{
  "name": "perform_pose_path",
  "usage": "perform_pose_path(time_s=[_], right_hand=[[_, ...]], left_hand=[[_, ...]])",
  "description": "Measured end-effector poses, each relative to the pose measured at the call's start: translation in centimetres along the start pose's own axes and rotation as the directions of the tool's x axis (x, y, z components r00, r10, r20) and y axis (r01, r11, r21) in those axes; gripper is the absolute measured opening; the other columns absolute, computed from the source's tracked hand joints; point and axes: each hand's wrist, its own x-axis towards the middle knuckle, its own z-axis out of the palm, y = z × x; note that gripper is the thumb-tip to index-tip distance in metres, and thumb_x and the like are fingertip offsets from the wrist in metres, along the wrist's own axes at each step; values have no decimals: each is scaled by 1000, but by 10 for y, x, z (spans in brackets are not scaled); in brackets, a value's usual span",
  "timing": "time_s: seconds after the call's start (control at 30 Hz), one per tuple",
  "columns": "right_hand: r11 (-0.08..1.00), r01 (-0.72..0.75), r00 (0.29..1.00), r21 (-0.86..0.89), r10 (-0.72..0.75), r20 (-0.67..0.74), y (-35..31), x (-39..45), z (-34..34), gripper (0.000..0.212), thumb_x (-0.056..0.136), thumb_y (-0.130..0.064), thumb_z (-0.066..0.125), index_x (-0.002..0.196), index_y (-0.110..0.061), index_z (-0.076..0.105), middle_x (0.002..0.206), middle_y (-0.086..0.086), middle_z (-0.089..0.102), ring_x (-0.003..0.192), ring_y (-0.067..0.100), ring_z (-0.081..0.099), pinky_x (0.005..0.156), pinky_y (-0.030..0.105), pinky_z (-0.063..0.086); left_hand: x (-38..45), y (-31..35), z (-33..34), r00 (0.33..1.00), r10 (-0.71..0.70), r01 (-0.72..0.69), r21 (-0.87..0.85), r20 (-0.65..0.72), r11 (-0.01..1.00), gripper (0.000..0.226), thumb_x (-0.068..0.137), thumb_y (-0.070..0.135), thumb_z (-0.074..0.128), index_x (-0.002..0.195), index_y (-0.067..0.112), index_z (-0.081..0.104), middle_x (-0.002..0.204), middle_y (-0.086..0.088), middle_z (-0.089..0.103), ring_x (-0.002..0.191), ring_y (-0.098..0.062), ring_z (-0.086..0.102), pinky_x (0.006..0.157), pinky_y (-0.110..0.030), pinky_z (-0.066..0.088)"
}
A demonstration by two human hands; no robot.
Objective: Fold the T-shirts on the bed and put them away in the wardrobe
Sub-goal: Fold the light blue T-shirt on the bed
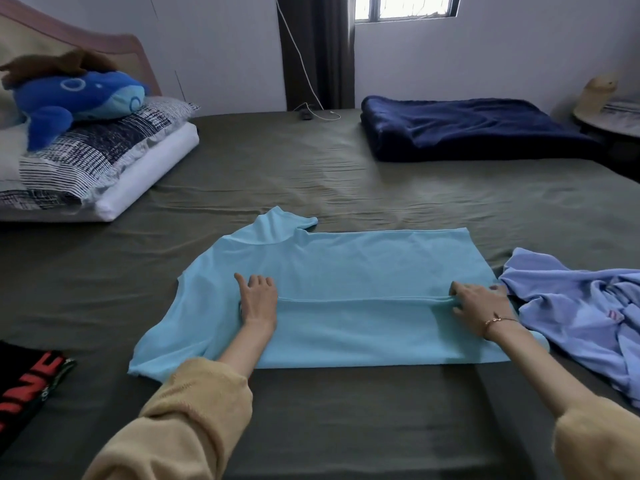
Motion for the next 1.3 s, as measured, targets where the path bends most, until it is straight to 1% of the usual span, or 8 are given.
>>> perform_pose_path(time_s=[0.23, 0.4, 0.47, 0.57, 0.77, 0.97, 1.1, 1.3], right_hand=[[988, -104, 968, 118, 128, -214, 13, -2, 12, 26, 85, -17, 52, 112, -15, 55, 114, 6, 53, 117, 22, 43, 105, 46, 20], [972, 86, 920, 219, 7, -392, -5, -23, 27, 50, 61, 5, 74, 107, -7, 61, 126, 17, 56, 121, 20, 45, 98, 67, 28], [942, 164, 969, 294, -98, -225, -21, -35, 26, 53, 89, -30, 49, 137, -9, 43, 153, 9, 28, 141, 15, 27, 110, 58, 16], [933, 164, 981, 321, -187, 44, -34, -54, 32, 97, 65, -69, -15, 150, -24, -2, 154, -9, -17, 137, -2, -16, 114, 45, -8], [954, 118, 971, 277, -169, 169, -12, -81, 33, 96, 55, -66, -12, 141, -26, -24, 141, -13, -32, 138, 3, -22, 113, 50, -11], [989, 46, 961, 143, -82, 265, 19, -94, 26, 81, 88, -14, 35, 147, -23, -18, 155, -3, -22, 144, 12, -15, 114, 53, 3], [997, 20, 976, 70, -35, 215, 19, -90, 31, 86, 88, 7, 37, 148, -21, -18, 157, 4, -17, 146, 20, -9, 115, 48, 8], [997, -70, 992, 11, 69, 105, 17, -101, 43, 63, 98, 1, 21, 149, -17, -13, 158, 9, -4, 146, 28, 4, 116, 37, 14]], left_hand=[[-27, 36, 7, 909, 210, -286, -173, -360, 942, 49, 76, 11, 48, 123, 11, 60, 124, -9, 58, 118, -23, 54, 113, -56, 5], [-42, 65, 9, 863, 479, -490, -499, -161, 715, 67, 90, 50, -5, 152, 25, 2, 159, 9, -7, 145, -5, -10, 115, -41, -10], [-45, 69, 15, 869, 470, -471, -551, -156, 688, 54, 101, 45, 11, 149, 29, -7, 157, 11, -15, 142, -1, -17, 115, -40, -13], [-53, 64, 18, 865, 476, -476, -563, -160, 675, 54, 99, 52, 10, 142, 34, -17, 154, 14, -21, 138, 1, -23, 115, -41, -16], [-78, 35, 28, 806, 568, -547, -580, -168, 604, 84, 74, 81, 5, 146, 39, -13, 151, 19, -25, 139, 2, -23, 113, -37, -20], [-87, 3, 31, 847, 528, -451, -615, -67, 646, 74, 87, 32, 33, 149, 35, -7, 154, 13, -20, 141, -3, -20, 116, -41, -12], [-86, 3, 28, 888, 459, -379, -611, -28, 696, 90, 81, -11, 36, 149, 22, -12, 157, 8, -18, 144, -9, -17, 116, -39, -9], [-89, 4, 26, 902, 430, -345, -542, 33, 766, 99, 78, -22, 34, 148, 26, -17, 155, 5, -24, 144, -15, -20, 115, -44, -8]])
